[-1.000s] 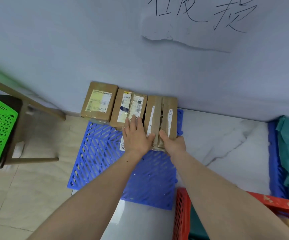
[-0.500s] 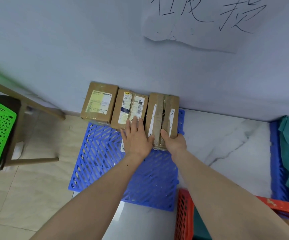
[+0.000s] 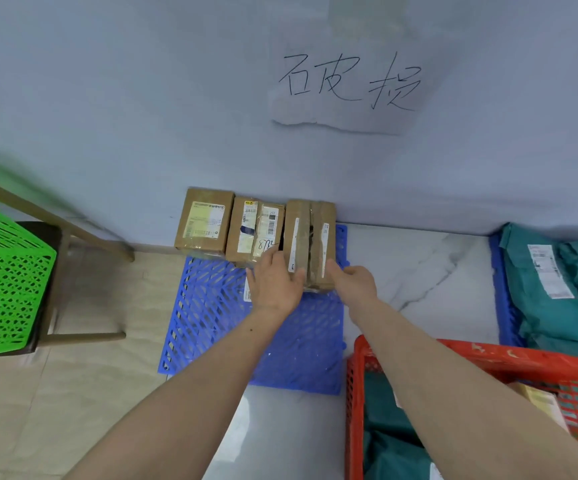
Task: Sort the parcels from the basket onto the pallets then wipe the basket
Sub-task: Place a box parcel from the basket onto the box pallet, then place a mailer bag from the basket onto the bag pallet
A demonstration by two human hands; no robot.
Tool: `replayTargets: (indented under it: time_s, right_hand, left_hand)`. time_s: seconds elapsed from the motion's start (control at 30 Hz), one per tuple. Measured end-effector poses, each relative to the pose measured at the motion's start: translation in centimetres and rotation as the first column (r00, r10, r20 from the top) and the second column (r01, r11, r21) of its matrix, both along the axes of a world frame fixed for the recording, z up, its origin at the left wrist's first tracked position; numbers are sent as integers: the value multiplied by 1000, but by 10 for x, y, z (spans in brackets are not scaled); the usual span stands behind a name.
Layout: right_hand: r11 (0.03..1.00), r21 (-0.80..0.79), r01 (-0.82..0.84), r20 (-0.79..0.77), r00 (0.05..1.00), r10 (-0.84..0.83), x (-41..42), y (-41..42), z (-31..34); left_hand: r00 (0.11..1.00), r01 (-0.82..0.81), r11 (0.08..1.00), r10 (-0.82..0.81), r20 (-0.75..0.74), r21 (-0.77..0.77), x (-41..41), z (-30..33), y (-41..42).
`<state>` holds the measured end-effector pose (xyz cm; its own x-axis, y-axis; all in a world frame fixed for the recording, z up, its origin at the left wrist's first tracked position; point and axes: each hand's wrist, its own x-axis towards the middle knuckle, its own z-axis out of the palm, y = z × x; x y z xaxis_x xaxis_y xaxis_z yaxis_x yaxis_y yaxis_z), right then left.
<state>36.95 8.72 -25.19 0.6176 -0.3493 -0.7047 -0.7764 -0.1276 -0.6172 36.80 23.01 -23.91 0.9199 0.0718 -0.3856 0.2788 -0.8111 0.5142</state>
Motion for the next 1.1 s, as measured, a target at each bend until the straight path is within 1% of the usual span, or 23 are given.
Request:
replayTargets:
  time_s: [0.1,0.2,0.27,0.37,0.47,0.63,0.73,0.8,0.93,1.1]
  right_hand:
    - [999,-34,-29,6,1000,29,-17,-3,34]
    - [1000,-30,5,39,999,-4,-40,-11,66]
    - [999,-27,24,75,997,-22,-57,-18,87]
    - [998,-40,42,116,993,-37,-83,-31,116]
    - [997,-13,72,126,990,-70,-106,-51,136]
    - [995,47,94,113,989,-98,-143,-96,154]
    - [995,58,85,95,991,-91,-165,-129,157]
    - [997,53,63,91,994,-67,-179,-150,156]
    - [998,41,-49,58,997,47,-210,-188,155]
    - [974,6,-227,-39,973,227,-246,-225,144]
  left_hand:
    - [999,-16,999,18,49,-42,-12,25,-4]
    - [995,-65,989,74,65,-135,-27,51,-11]
    - [994,-71,984,83,69,-164,-38,64,-18]
    - [995,-41,980,58,79,-197,-57,82,-35]
    - [993,7,973,20,118,-231,-76,98,-56]
    - [981,80,957,-26,193,-280,-112,115,-95]
    - [981,83,952,-26,192,-296,-136,121,-124]
    - [984,58,955,-5,179,-292,-153,121,-144]
    - [993,-15,958,48,109,-288,-189,116,-179]
    - [991,-128,961,117,-60,-245,-234,98,-198]
